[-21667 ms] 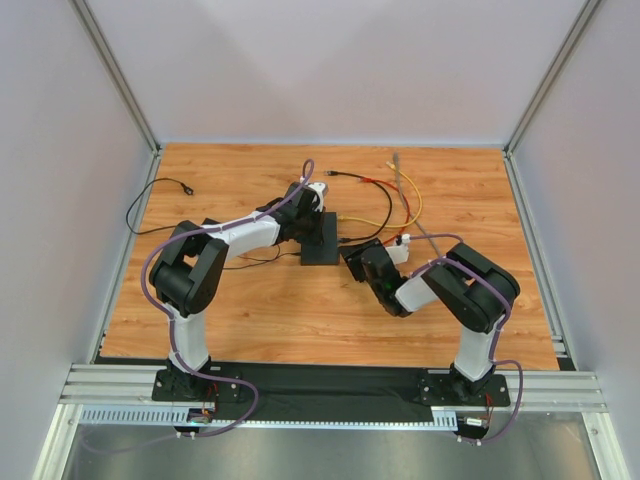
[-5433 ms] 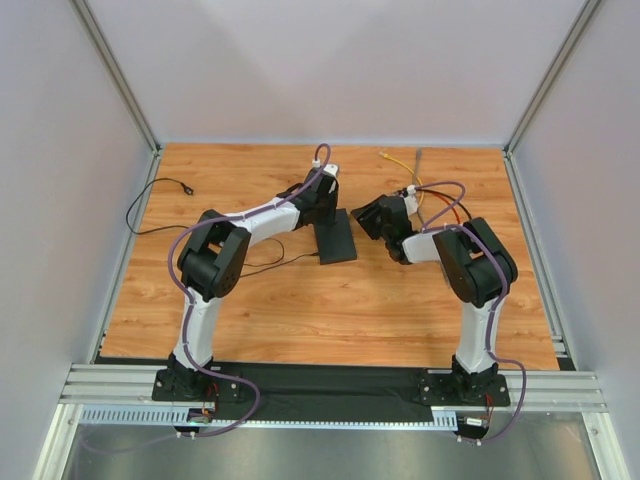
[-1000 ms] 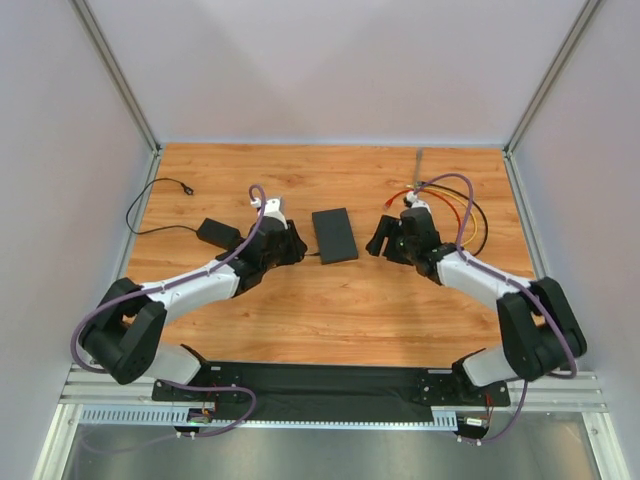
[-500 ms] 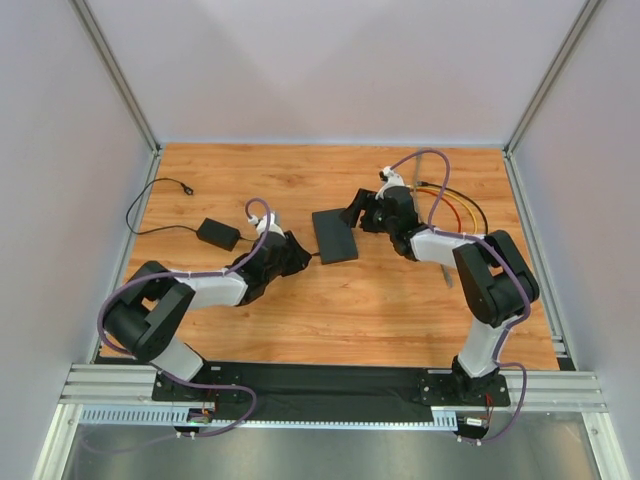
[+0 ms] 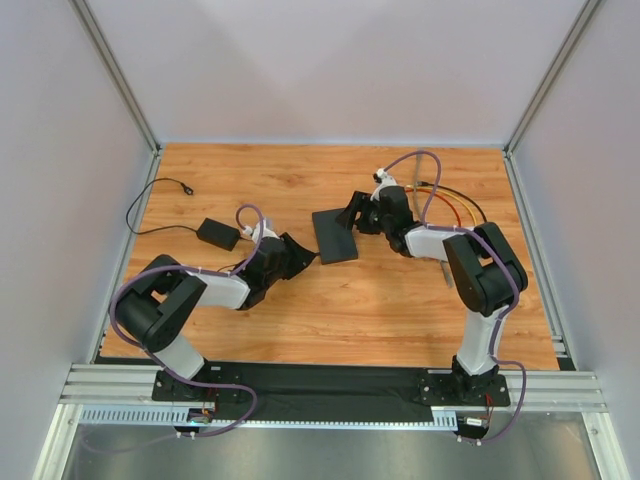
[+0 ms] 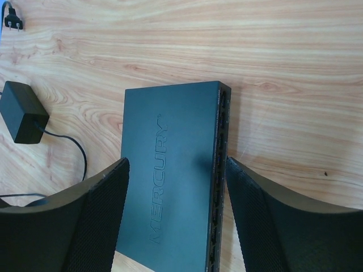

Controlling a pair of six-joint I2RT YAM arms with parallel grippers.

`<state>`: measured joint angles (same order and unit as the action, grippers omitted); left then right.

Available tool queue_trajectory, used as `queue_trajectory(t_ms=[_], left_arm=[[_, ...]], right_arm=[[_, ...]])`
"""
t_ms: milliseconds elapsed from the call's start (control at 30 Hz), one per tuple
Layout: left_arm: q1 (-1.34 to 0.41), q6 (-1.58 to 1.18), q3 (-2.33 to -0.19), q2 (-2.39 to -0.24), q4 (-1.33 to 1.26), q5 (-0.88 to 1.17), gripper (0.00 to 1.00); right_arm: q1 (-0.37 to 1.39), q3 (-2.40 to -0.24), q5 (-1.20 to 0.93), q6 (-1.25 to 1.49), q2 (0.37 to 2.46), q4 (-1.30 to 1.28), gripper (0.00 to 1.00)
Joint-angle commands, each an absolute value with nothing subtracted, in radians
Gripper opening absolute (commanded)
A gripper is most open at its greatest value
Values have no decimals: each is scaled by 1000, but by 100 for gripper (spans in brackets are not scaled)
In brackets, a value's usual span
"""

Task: Pull the plug from the switch port

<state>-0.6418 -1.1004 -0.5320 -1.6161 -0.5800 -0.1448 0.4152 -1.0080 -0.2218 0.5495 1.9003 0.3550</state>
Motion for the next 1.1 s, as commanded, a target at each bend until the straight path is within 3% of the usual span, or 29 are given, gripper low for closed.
queue_trajectory(t_ms=[0, 333, 633, 767, 1067], left_arm=[[-641, -1232, -561, -1621, -555, -184, 51], [-601, -1419, -577, -1681, -557, -109, 49], [-575, -1439, -563, -1723, -614, -83, 47], [-565, -1459, -557, -1750, -652, -61, 46], [-502, -1450, -519, -1737, -677, -38, 40]], right_arm=[[408, -1026, -238, 569, 1913, 390, 70], [410, -977, -236, 621, 1911, 396, 66], [414, -953, -314, 719, 1947, 454, 51], [422, -956, -347, 759, 1968, 468, 36], [442, -933, -347, 796, 1967, 506, 31]])
